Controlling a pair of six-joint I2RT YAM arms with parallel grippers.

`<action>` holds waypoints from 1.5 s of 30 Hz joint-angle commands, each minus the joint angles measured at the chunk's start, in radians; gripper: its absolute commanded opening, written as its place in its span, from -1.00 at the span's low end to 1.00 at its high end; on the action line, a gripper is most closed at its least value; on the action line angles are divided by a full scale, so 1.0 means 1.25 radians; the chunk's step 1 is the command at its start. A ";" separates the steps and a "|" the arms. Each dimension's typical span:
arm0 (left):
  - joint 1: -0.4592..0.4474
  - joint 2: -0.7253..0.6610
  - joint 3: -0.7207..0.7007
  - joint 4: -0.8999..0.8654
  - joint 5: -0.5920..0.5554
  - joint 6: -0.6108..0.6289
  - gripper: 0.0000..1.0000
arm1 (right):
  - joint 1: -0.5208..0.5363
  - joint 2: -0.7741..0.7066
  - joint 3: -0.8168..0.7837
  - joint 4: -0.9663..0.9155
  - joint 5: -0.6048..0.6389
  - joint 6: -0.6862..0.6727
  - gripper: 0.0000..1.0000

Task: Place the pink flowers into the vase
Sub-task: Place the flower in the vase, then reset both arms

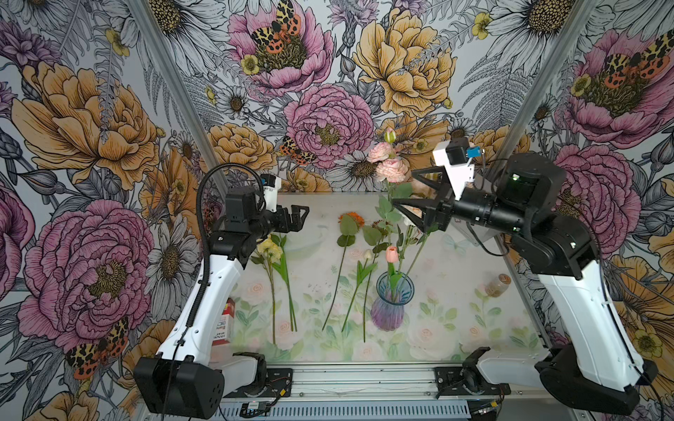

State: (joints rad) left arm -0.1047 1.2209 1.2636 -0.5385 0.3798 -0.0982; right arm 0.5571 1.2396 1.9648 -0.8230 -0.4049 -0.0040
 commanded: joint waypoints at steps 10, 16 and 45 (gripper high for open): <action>0.095 -0.115 -0.164 0.006 0.020 -0.008 0.98 | -0.020 -0.234 -0.158 0.049 0.576 -0.025 0.99; 0.167 -0.201 -0.263 0.018 0.031 -0.012 0.98 | -0.057 -0.313 -0.314 0.057 0.711 0.019 0.99; 0.285 -0.234 -0.638 0.490 -0.240 -0.054 0.98 | -0.579 -0.344 -1.195 0.605 0.371 0.193 0.97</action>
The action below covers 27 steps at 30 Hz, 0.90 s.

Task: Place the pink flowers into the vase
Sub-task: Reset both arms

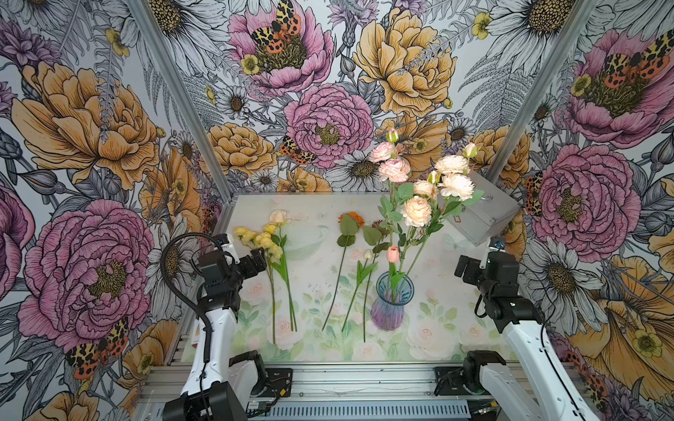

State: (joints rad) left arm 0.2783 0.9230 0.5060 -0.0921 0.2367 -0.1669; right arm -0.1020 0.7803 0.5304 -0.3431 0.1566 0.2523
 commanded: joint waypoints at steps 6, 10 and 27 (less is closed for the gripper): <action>-0.091 0.103 -0.158 0.414 -0.239 -0.004 0.97 | -0.079 0.146 -0.154 0.525 -0.095 -0.031 0.99; -0.122 0.213 -0.156 0.543 -0.219 0.038 0.98 | -0.078 0.268 -0.158 0.648 -0.138 -0.026 0.99; -0.215 0.495 -0.116 0.839 -0.325 0.115 0.98 | 0.025 0.602 -0.204 1.145 -0.187 -0.137 1.00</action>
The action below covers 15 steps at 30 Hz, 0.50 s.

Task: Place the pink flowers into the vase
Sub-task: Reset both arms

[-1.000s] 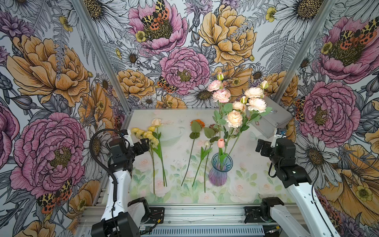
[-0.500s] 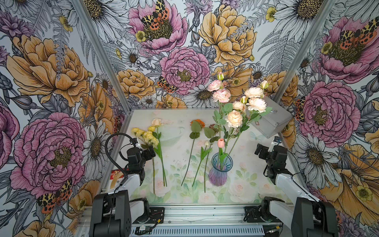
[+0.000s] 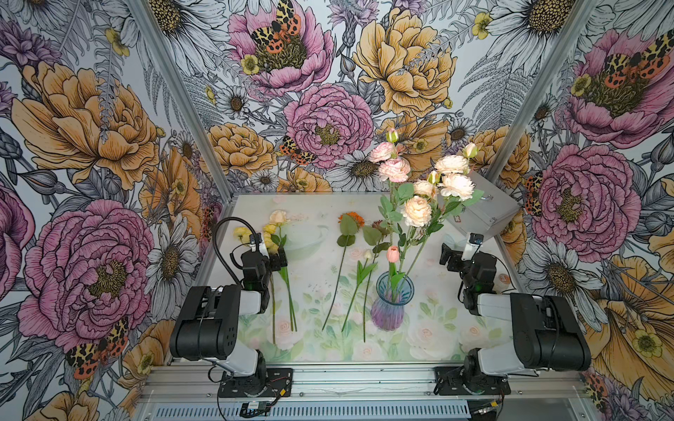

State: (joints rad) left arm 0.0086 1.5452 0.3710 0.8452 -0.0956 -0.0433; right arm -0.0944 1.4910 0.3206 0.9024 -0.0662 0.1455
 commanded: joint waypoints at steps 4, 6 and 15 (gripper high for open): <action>-0.013 -0.002 -0.006 0.087 -0.083 0.027 0.98 | 0.028 0.027 0.001 0.064 0.009 -0.056 1.00; -0.050 0.001 -0.011 0.104 -0.155 0.050 0.98 | 0.029 0.033 0.025 0.030 0.003 -0.062 0.99; 0.011 -0.002 0.000 0.072 -0.002 0.021 0.98 | 0.031 0.034 0.063 -0.045 0.015 -0.057 1.00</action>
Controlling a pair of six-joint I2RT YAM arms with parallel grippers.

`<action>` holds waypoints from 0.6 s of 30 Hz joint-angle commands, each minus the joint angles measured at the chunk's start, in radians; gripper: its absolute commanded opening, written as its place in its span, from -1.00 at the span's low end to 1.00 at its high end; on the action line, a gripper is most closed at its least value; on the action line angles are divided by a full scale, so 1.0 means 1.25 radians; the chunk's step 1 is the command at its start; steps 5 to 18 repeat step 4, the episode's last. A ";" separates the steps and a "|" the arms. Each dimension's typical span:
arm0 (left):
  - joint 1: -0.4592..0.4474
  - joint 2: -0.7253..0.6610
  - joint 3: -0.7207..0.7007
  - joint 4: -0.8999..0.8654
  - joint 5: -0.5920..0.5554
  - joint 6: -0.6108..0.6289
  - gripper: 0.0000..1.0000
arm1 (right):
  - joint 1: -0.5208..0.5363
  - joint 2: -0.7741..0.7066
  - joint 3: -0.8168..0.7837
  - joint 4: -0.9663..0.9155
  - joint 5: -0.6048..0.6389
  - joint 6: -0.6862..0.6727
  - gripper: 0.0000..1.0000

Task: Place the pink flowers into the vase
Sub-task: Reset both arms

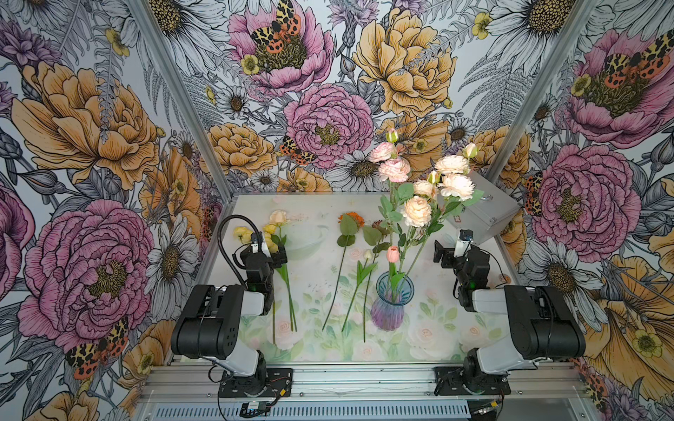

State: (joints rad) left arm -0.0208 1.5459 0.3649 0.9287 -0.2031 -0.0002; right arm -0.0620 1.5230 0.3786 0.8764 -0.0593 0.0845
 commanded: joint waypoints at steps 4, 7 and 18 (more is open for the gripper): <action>0.066 -0.001 -0.002 0.024 0.179 -0.019 0.98 | 0.005 0.009 0.016 -0.027 0.009 -0.007 1.00; 0.066 -0.001 -0.002 0.024 0.179 -0.019 0.98 | 0.005 0.009 0.016 -0.027 0.009 -0.007 1.00; 0.066 -0.001 -0.002 0.024 0.179 -0.019 0.98 | 0.005 0.009 0.016 -0.027 0.009 -0.007 1.00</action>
